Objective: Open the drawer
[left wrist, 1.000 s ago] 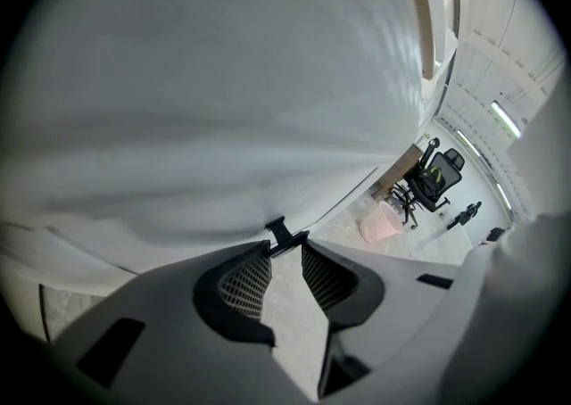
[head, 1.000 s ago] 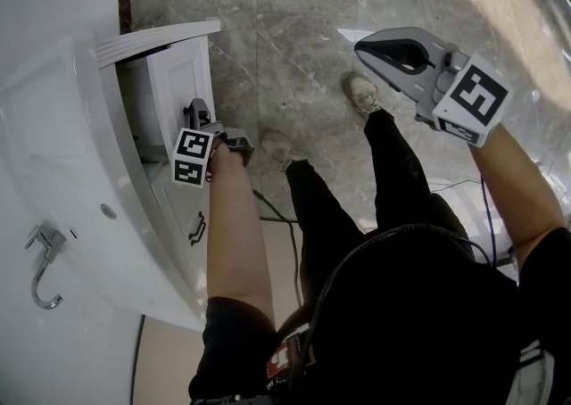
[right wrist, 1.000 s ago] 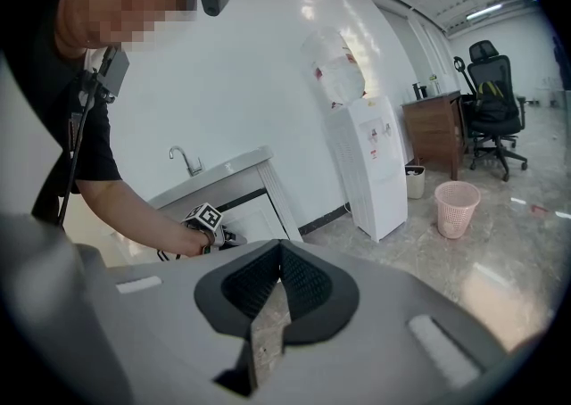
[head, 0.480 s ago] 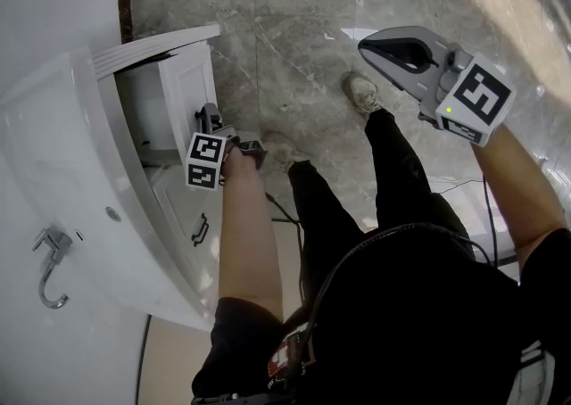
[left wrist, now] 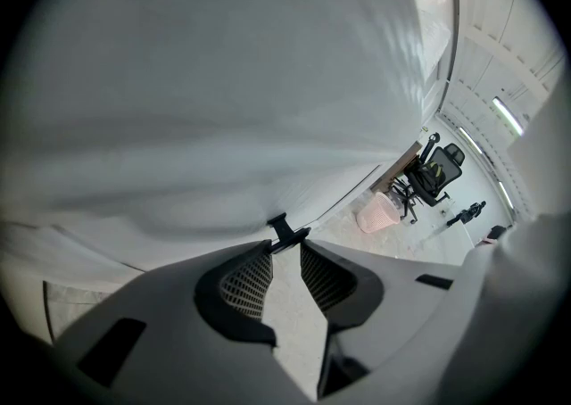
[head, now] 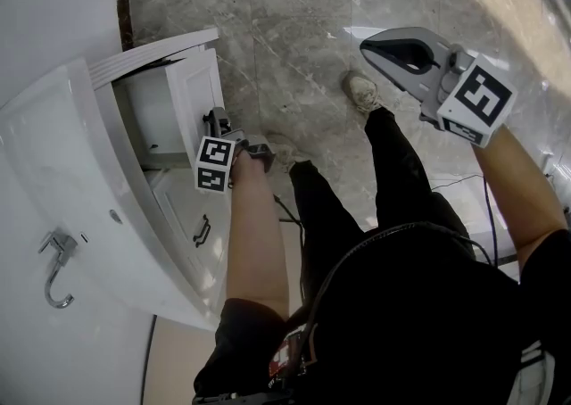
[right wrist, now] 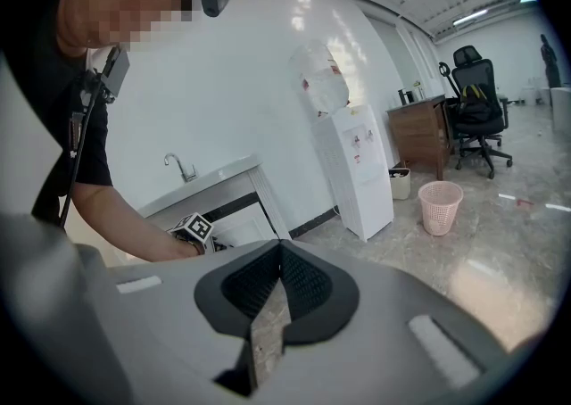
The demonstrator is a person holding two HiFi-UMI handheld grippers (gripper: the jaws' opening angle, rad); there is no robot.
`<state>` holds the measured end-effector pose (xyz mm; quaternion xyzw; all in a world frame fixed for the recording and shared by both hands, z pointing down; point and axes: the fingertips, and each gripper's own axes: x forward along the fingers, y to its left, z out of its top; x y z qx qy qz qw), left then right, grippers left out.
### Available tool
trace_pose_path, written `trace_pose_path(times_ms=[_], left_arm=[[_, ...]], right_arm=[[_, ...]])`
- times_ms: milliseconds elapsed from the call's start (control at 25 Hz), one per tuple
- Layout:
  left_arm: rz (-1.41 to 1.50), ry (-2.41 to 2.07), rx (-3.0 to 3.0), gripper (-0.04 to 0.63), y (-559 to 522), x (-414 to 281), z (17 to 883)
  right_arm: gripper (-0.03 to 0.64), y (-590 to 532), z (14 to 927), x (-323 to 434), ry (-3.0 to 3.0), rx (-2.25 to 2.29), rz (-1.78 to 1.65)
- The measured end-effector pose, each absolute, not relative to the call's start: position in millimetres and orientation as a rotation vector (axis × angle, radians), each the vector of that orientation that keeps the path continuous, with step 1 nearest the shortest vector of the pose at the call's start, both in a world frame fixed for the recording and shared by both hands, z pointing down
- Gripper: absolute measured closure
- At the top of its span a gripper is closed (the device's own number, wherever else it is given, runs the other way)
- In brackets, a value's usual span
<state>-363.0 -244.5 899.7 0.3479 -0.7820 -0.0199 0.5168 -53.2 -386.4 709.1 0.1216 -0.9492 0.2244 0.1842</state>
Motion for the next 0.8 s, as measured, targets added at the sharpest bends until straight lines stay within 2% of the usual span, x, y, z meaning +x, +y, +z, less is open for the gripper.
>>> trace_pose_path(times_ms=[600, 760, 800], left_arm=[[-0.016, -1.86, 0.825, 0.526, -236, -322, 901], [-0.002, -1.845, 0.807, 0.549, -231, -315, 903], [-0.008, -1.829, 0.807, 0.576, -230, -312, 903]], right_arm=[[0.621, -393, 711, -3, -2.668, 0.438, 0.619], [0.621, -397, 711, 11, -2.66, 0.477, 0.621], [0.621, -397, 711, 14, -2.66, 0.483, 0.62]])
